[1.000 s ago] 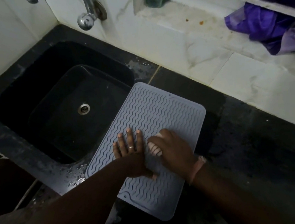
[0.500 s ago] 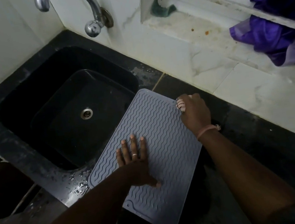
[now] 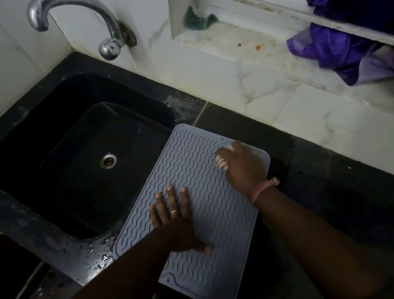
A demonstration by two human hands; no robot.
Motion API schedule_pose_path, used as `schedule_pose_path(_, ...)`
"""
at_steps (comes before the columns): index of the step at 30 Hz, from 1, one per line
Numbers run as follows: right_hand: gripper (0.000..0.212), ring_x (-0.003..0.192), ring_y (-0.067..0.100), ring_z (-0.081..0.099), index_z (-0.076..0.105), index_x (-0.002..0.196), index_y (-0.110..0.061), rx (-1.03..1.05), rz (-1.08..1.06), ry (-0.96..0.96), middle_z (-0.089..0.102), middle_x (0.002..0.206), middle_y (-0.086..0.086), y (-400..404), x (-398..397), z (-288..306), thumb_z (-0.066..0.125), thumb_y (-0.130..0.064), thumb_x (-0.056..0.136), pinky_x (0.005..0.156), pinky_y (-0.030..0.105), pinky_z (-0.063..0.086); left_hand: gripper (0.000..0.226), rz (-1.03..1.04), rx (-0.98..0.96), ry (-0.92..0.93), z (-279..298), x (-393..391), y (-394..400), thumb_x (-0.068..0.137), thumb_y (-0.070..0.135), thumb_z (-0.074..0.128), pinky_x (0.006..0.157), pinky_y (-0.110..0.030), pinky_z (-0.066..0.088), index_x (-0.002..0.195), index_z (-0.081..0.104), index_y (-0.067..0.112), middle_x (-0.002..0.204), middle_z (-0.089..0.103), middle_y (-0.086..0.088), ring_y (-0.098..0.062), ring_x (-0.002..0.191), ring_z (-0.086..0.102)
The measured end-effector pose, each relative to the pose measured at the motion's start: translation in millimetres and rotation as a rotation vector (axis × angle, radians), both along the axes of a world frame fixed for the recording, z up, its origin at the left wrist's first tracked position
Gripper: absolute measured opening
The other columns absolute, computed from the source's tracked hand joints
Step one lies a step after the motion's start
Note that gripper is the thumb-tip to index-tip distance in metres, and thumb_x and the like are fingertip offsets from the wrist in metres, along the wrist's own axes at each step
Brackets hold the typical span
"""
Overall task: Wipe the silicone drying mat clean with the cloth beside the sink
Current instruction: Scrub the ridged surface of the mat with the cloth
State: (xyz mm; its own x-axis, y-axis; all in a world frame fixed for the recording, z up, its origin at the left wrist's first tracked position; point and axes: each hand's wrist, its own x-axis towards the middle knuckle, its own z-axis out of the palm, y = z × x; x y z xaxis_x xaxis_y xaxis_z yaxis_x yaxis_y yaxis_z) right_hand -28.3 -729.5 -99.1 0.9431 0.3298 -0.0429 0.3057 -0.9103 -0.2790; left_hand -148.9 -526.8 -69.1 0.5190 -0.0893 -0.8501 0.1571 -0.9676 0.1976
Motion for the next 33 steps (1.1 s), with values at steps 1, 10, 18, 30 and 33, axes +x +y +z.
schedule_pose_path(1, 0.045, 0.107, 0.035, 0.055, 0.058, 0.133, -0.026, -0.012, -0.053, -0.008, 0.05, 0.125, 0.013, -8.2, 6.0, 0.7, 0.058, -0.019, 0.089, 0.081, 0.047, 0.054, 0.161, -0.003, -0.009, -0.004, -0.3, 0.0, 0.6, 0.06, 0.081, 0.077, 0.107, -0.067, -0.029, 0.134, -0.056, 0.028, 0.124, -0.072, -0.01, -0.041, 0.117, -0.062)
schedule_pose_path(10, 0.056, 0.104, 0.034, 0.052, 0.052, 0.135, -0.022, -0.044, -0.263, -0.001, 0.045, 0.127, 0.014, -28.4, 4.7, 1.3, 0.071, -0.015, 0.083, 0.074, 0.044, 0.055, 0.161, -0.01, -0.025, -0.018, -3.0, -1.5, 2.5, 0.061, 0.078, 0.078, 0.109, -0.069, -0.026, 0.134, -0.056, 0.027, 0.127, -0.071, -0.011, -0.042, 0.119, -0.061)
schedule_pose_path(18, 0.051, 0.121, 0.035, 0.047, 0.049, 0.139, -0.022, 0.085, -0.294, 0.115, 0.037, 0.138, 0.015, -11.8, -74.6, 7.4, 0.059, -0.015, 0.089, 0.088, 0.048, 0.056, 0.161, -0.001, 0.025, -0.042, -2.1, -1.7, -1.2, 0.061, 0.079, 0.078, 0.11, -0.068, -0.024, 0.139, -0.052, 0.026, 0.133, -0.067, -0.014, -0.045, 0.125, -0.056)
schedule_pose_path(30, 0.035, 0.096, 0.027, 0.059, 0.058, 0.122, -0.027, 0.101, -0.225, 0.114, 0.05, 0.118, 0.006, 28.7, -210.4, 8.5, 0.053, -0.022, 0.088, 0.076, 0.037, 0.054, 0.158, 0.021, 0.004, -0.165, -9.2, -11.8, -0.2, 0.066, 0.071, 0.081, 0.114, -0.069, -0.019, 0.141, -0.051, 0.026, 0.135, -0.066, -0.016, -0.048, 0.129, -0.052)
schedule_pose_path(33, 0.029, 0.093, 0.025, 0.059, 0.056, 0.113, -0.031, 0.113, -0.232, 0.175, 0.048, 0.114, 0.001, 35.9, -230.6, 12.4, 0.046, -0.026, 0.086, 0.075, 0.038, 0.054, 0.156, 0.005, -0.023, -0.221, -10.5, -16.5, 3.0, 0.067, 0.07, 0.08, 0.114, -0.066, -0.019, 0.143, -0.048, 0.026, 0.14, -0.061, -0.016, -0.048, 0.133, -0.049)
